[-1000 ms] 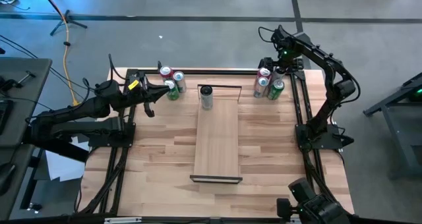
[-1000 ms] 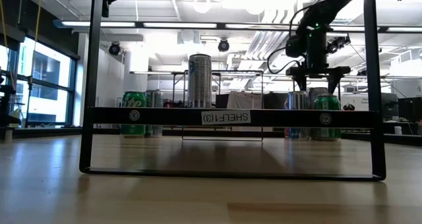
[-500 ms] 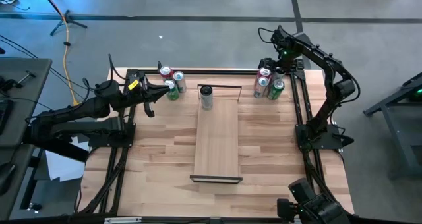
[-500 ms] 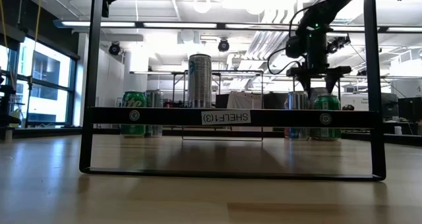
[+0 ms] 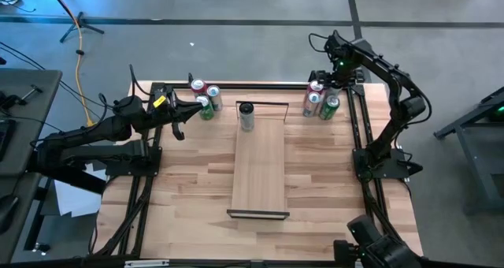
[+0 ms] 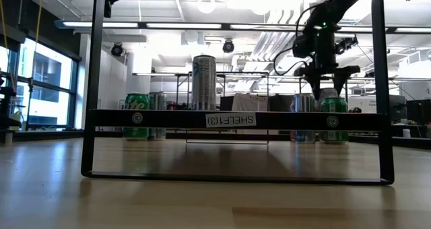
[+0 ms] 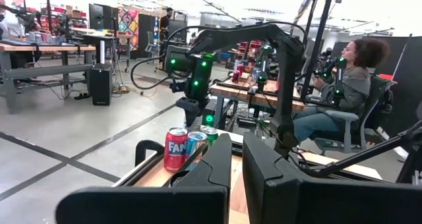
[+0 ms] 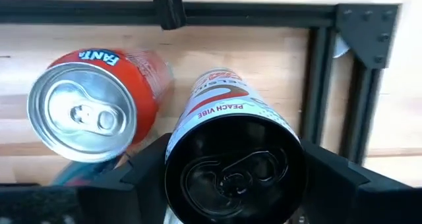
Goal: Place canned beverage on shelf
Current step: Put the left white-pink soda can, aligned with the other white-pink soda can on the shelf
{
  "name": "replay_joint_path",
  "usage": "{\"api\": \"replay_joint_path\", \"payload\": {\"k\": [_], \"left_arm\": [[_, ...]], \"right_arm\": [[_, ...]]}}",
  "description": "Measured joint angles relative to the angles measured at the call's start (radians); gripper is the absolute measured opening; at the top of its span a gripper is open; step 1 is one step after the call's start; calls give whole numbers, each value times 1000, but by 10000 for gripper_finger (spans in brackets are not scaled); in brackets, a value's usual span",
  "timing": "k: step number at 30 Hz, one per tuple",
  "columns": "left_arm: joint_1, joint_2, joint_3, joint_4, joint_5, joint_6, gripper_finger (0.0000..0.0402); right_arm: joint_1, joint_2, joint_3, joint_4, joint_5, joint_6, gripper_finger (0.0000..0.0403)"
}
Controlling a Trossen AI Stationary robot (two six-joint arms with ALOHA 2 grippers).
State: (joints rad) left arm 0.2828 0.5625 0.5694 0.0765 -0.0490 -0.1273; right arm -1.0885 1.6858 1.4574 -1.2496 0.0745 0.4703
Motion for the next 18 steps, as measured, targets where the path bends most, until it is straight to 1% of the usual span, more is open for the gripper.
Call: {"api": "replay_joint_path", "payload": {"k": [4, 9, 13, 18], "left_arm": [[0, 0, 0, 0, 0, 0, 0], [0, 0, 0, 0, 0, 0, 0], [0, 0, 0, 0, 0, -1, 0], [0, 0, 0, 0, 0, -1, 0]], "right_arm": [[-1, -37, 12, -4, 46, -12, 246], [-1, -85, 88, -6, 50, -34, 246], [3, -113, 197, -14, 57, -53, 246], [7, -123, 386, -72, 71, -76, 245]]}}
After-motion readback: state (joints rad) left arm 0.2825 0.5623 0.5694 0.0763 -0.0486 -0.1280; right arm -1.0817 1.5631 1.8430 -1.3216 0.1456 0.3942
